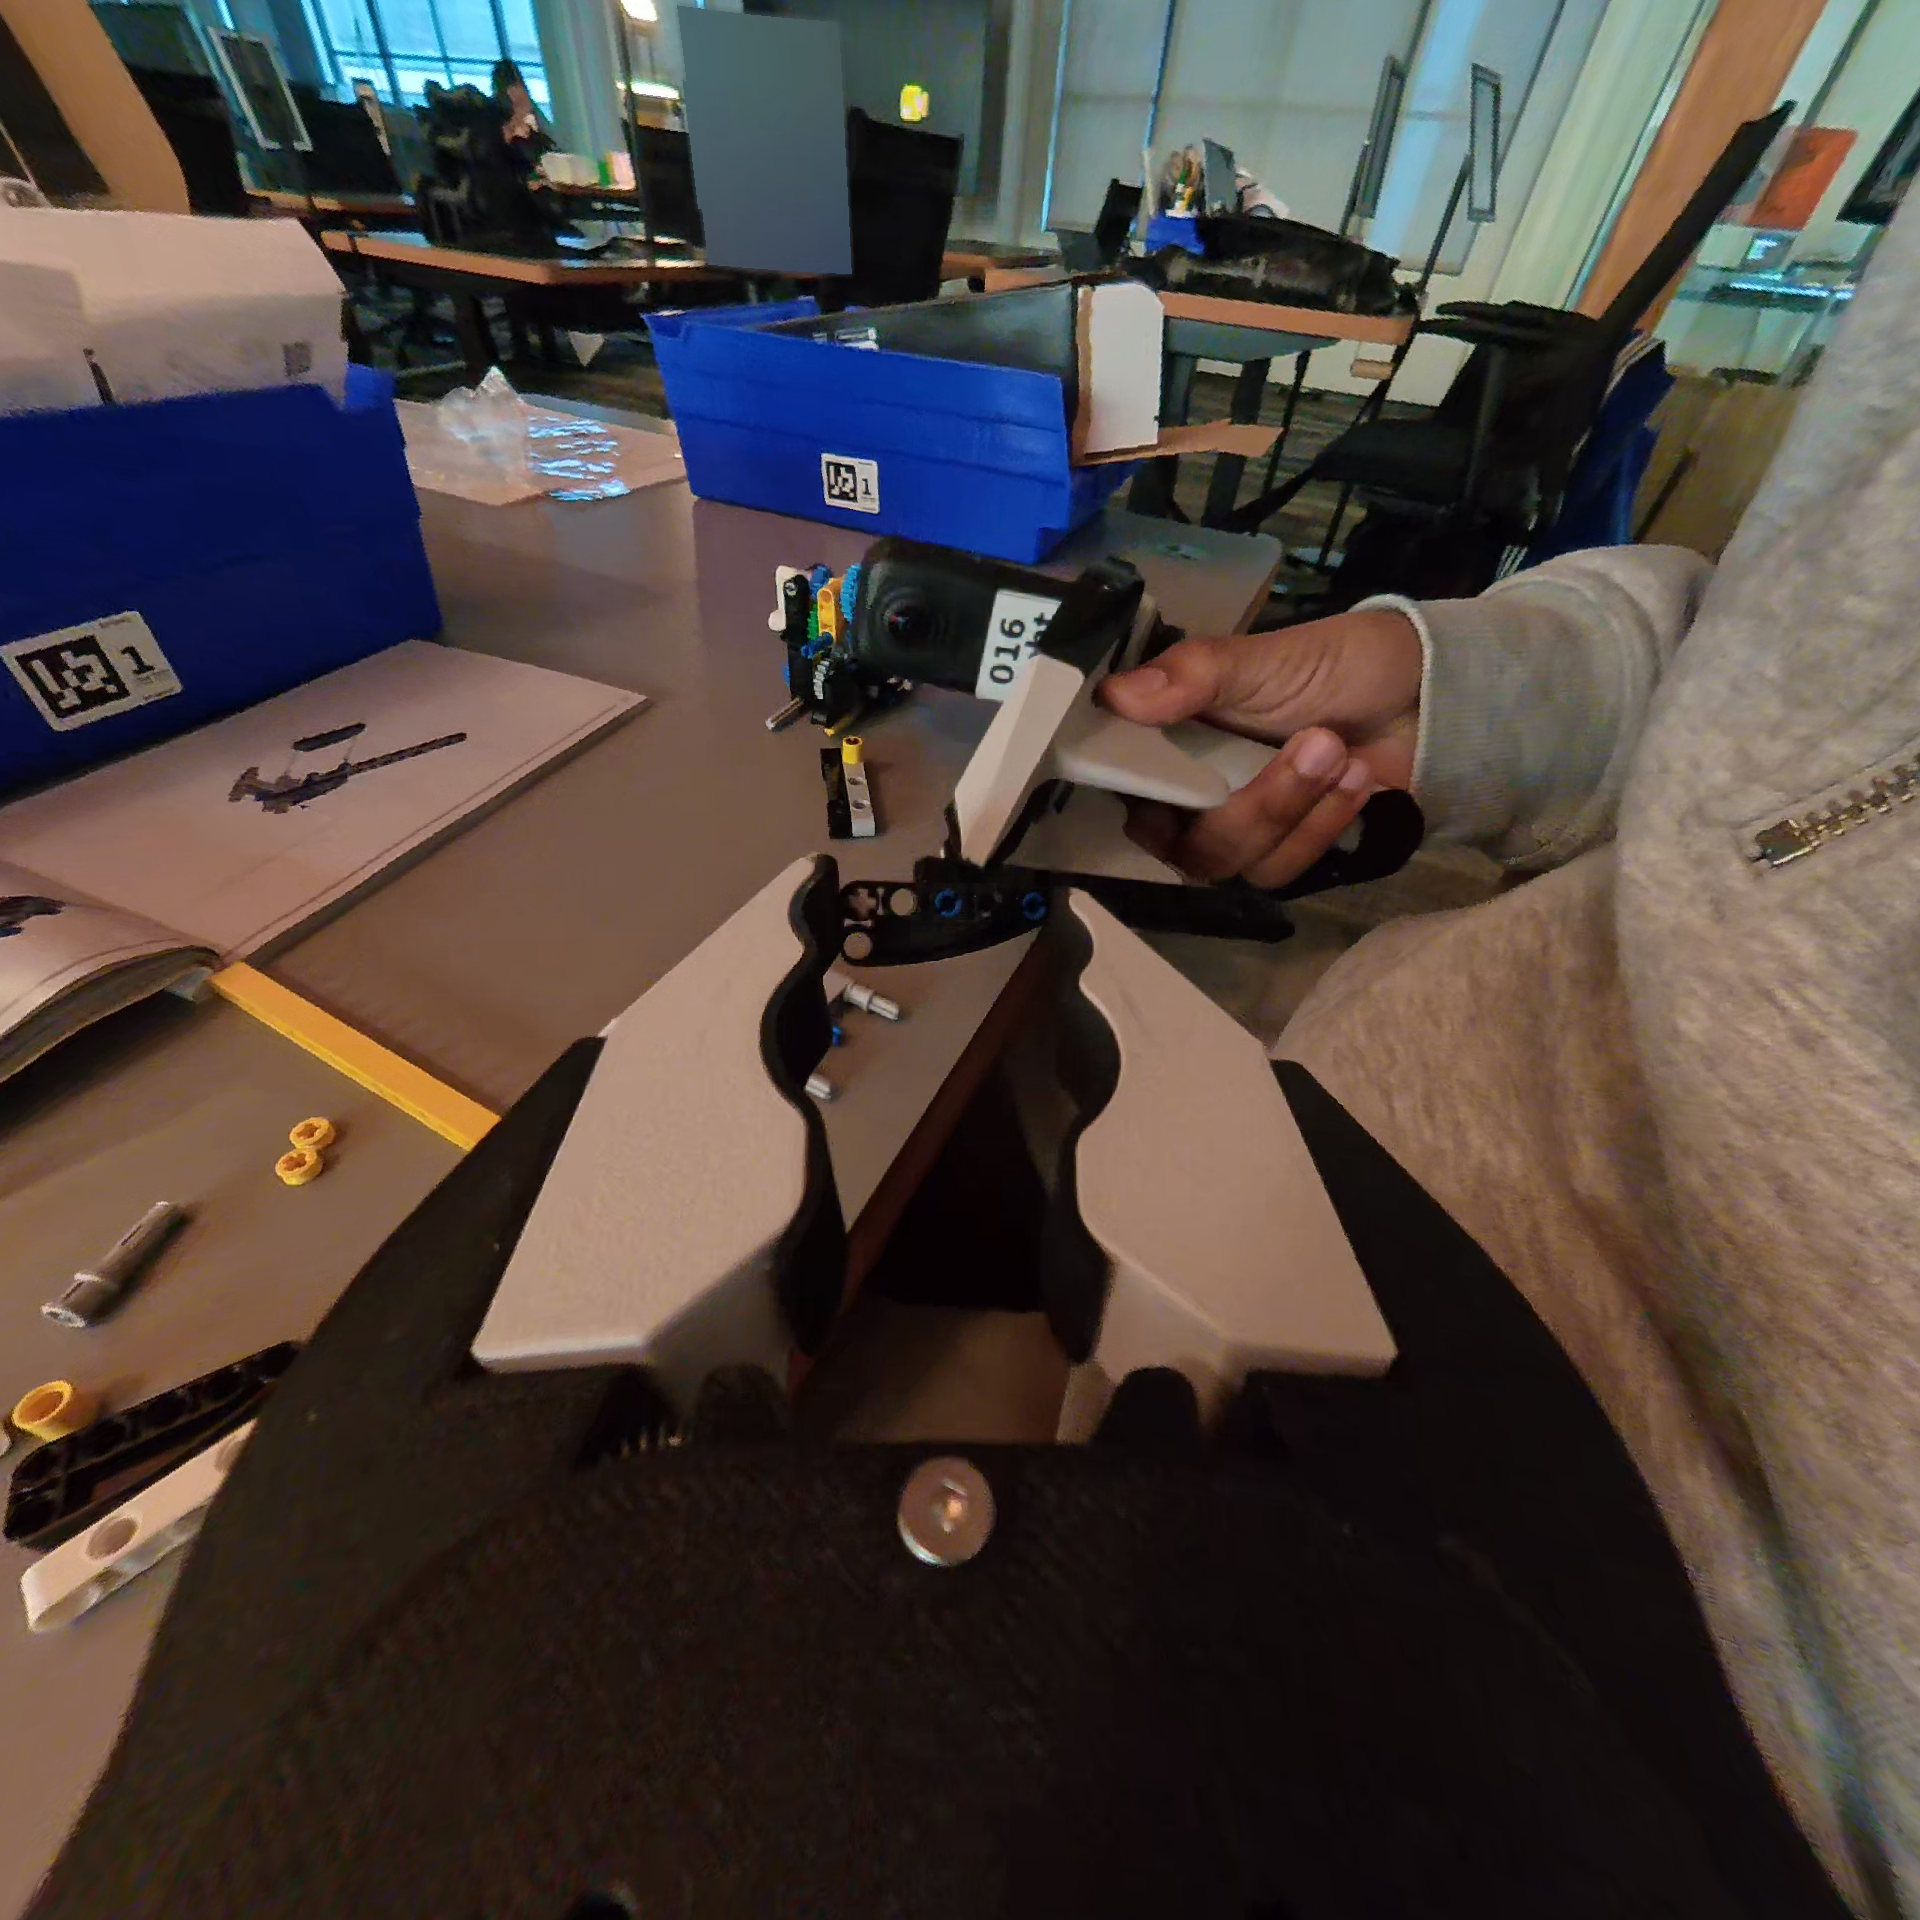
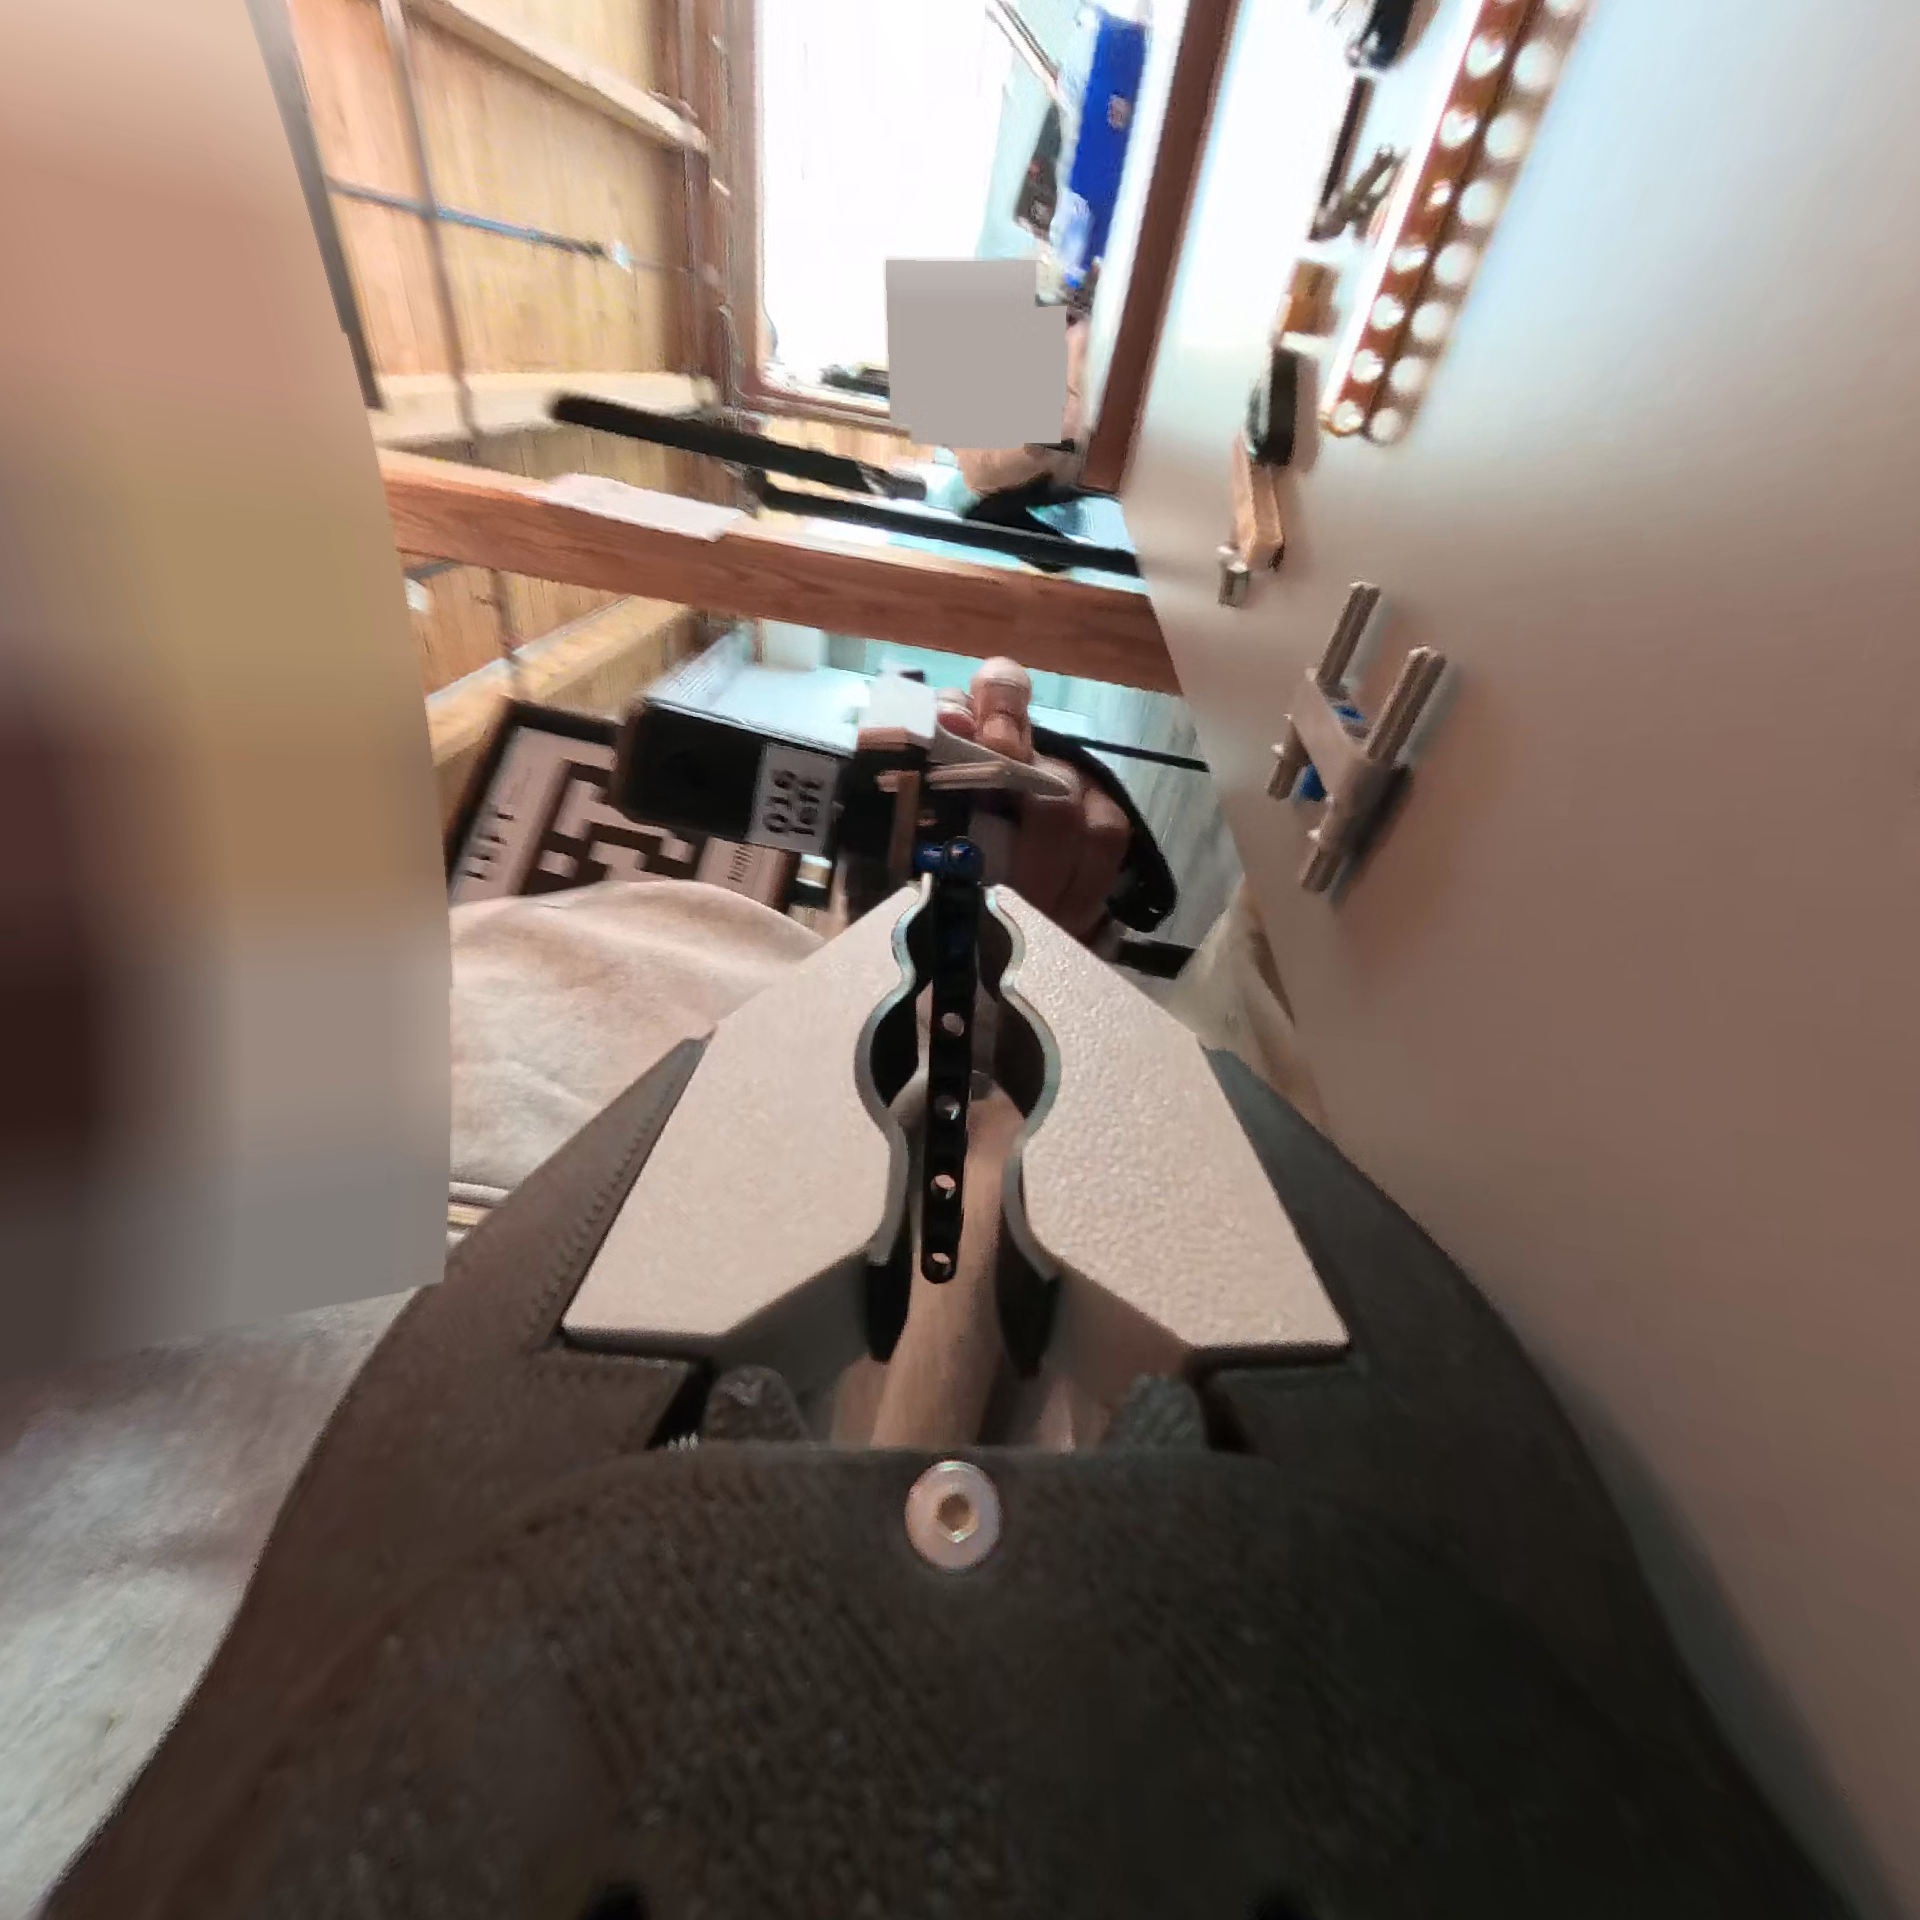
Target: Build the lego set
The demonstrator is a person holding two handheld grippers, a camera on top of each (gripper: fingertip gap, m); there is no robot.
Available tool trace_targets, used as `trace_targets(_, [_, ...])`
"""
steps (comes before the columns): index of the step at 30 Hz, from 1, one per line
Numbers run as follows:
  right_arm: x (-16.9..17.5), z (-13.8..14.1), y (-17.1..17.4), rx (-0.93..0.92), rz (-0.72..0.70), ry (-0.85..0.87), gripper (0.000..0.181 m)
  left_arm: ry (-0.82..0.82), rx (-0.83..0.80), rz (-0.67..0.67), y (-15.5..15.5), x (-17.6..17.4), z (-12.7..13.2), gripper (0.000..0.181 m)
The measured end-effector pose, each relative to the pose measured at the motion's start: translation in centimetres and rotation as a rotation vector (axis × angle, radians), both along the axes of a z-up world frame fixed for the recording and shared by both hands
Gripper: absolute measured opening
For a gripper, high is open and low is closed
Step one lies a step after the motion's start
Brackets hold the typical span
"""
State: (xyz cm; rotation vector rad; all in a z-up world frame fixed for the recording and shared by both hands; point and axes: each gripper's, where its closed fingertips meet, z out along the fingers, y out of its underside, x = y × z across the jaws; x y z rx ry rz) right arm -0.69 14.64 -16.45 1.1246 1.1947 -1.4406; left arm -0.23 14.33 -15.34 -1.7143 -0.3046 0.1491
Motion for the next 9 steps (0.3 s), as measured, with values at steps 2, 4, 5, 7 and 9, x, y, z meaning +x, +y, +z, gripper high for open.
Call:
trace_targets(2, [-0.1,0.6,0.1,-0.061,-0.004,-0.036,0.004,-0.006,0.015,-0.002,-0.2,0.0,0.3,0.037])
trace_targets(4, [0.0,0.9,-0.1,-0.100,0.001,-0.060,0.005,-0.020,0.047,-0.004,-0.4,0.0,0.8,0.037])
trace_targets(5, [0.0,1.0,-0.1,-0.111,0.001,-0.063,0.005,-0.028,0.058,-0.005,-0.4,0.0,1.0,0.037])
trace_targets(7, [0.0,1.3,-0.2,-0.145,0.003,-0.076,0.005,-0.037,0.083,-0.006,-0.5,0.0,1.4,0.037])
trace_targets(9, [-0.1,1.5,-0.1,-0.165,-0.006,-0.092,0.005,-0.053,0.118,-0.019,-0.5,0.2,2.0,0.037])
